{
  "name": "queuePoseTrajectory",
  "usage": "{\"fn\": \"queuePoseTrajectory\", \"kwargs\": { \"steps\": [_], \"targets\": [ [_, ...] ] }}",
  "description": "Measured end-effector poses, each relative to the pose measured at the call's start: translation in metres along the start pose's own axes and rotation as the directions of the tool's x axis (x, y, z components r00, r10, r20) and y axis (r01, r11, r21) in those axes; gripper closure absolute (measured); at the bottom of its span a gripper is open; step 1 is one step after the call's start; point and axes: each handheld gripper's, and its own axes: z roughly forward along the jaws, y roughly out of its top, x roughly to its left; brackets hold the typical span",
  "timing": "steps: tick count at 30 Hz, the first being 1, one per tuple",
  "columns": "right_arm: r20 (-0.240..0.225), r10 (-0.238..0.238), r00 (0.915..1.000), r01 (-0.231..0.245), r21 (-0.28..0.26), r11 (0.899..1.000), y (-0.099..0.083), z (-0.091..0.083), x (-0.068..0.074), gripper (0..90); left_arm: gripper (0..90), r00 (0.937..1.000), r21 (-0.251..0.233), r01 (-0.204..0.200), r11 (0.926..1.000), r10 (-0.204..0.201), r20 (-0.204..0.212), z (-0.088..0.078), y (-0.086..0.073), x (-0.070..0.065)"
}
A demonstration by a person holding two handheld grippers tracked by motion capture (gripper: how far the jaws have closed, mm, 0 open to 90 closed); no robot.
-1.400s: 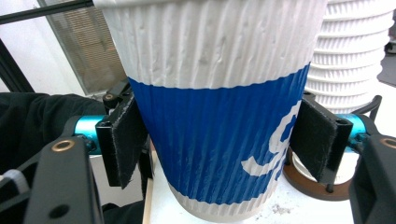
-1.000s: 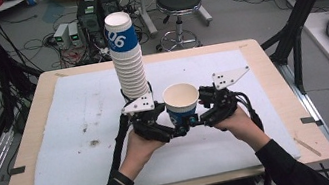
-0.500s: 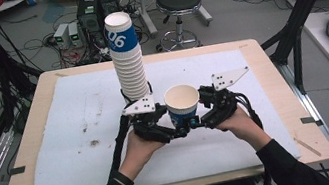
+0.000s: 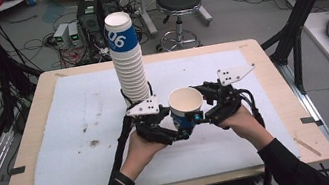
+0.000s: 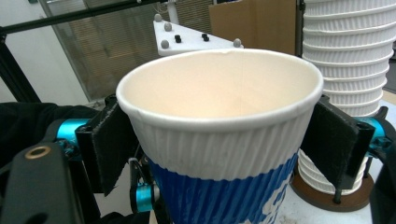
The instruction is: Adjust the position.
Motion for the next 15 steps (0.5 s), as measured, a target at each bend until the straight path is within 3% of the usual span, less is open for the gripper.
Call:
{"fn": "queuePoseTrajectory", "kwargs": {
  "steps": [15],
  "targets": [
    [-0.006, -0.014, 0.9999, 0.014, -0.003, 1.0, 0.0001, -0.0004, -0.0007, 20.8, 30.2, 1.0, 0.004, -0.004, 1.0, 0.004, -0.003, 0.0001, 0.0, -0.0004]
  ]
}}
